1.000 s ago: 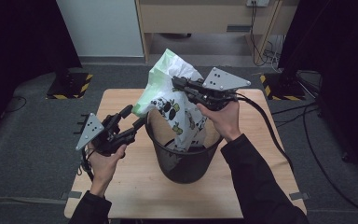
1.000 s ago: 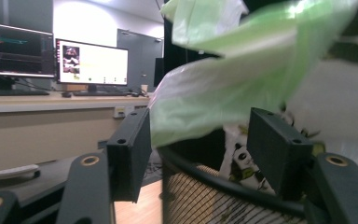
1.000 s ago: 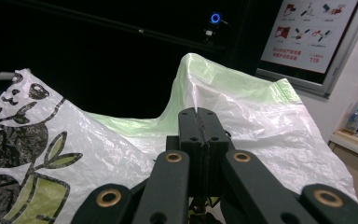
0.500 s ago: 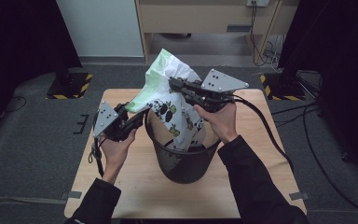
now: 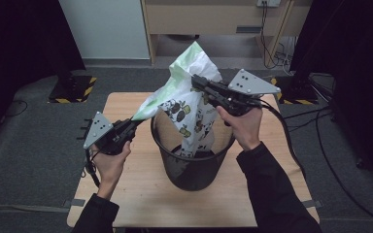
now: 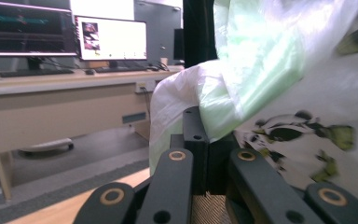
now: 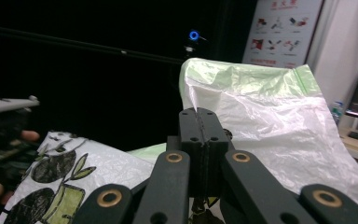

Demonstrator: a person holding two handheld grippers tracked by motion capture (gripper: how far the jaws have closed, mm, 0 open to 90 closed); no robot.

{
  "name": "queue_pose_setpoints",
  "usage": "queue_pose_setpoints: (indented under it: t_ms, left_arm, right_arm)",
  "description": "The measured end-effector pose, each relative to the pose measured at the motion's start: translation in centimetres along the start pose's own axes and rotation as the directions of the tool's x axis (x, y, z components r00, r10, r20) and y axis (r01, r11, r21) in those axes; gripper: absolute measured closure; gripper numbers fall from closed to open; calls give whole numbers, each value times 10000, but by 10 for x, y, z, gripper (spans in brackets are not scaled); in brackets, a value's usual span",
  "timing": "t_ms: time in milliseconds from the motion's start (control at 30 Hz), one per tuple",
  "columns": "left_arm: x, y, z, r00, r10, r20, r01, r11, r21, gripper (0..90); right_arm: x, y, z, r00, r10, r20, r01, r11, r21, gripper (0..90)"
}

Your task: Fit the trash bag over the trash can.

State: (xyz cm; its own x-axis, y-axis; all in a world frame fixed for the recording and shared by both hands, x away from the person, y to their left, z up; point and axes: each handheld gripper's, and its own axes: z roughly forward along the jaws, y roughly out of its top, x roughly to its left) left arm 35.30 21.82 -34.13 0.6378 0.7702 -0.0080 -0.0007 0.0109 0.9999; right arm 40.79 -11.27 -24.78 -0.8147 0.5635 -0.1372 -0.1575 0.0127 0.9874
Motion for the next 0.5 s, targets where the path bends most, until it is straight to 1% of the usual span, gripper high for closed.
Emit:
queue_pose_setpoints:
  t_ms: [33, 100, 133, 167, 200, 233, 267, 300, 333, 367, 400, 433, 500]
  left_arm:
    - [-2, 1, -2, 9999, 41, 97, -42, 10000, 73, 888]
    - [-10, 2, -5, 9994, 38, 342, -42, 9999, 123, 882]
    - [-14, 2, -6, 9988, 117, 473, -125, 9998, 163, 882]
    - [-24, 3, -6, 9973, 264, 691, -288, 9990, 334, 881]
    - [-24, 3, -6, 9973, 264, 691, -288, 9990, 334, 881]
    - [-29, 3, -7, 9961, 250, 849, -284, 9989, 383, 881]
    - [-33, 3, -8, 9945, 271, 1013, -313, 9987, 393, 881]
    - [-37, 3, -9, 9930, 281, 1147, -333, 9985, 435, 877]
    - [-41, 3, -10, 9915, 206, 1283, -264, 9987, 438, 877]
    - [-47, 3, -11, 9891, 233, 1452, -325, 9976, 614, 870]
    - [-47, 3, -11, 9891, 233, 1452, -325, 9976, 614, 866]
    - [-51, 3, -11, 9876, 158, 1561, -263, 9975, 655, 866]
    - [-55, 1, -14, 9859, 162, 1665, -288, 9968, 739, 852]
  right_arm:
    - [0, 0, 0, 10000, 0, 0, 0, 10000, 0, 900]
    - [-4, -3, -10, 9999, 36, 144, -36, 10000, -16, 900]
    - [-6, -5, -15, 9998, 91, 185, -89, 9999, -58, 900]
    - [-8, -8, -23, 9997, 62, 241, -60, 9999, -98, 900]
    - [-9, -9, -27, 9997, 44, 260, -41, 9999, -115, 900]
    - [-9, -9, -27, 9997, 44, 260, -41, 9999, -115, 900]
    - [-10, -11, -31, 9996, 42, 262, -38, 9999, -149, 900]
    - [-12, -13, -40, 9995, 67, 316, -58, 9996, -269, 900]
    - [-12, -13, -40, 9995, 67, 316, -58, 9996, -269, 900]
    - [-14, -16, -48, 9990, 210, 387, -194, 9990, -411, 900]
    - [-14, -16, -48, 9990, 210, 387, -194, 9990, -411, 900]
    - [-15, -17, -52, 9989, 170, 441, -152, 9990, -425, 900]
    - [-16, -21, -59, 9988, 272, 412, -249, 9982, -538, 900]
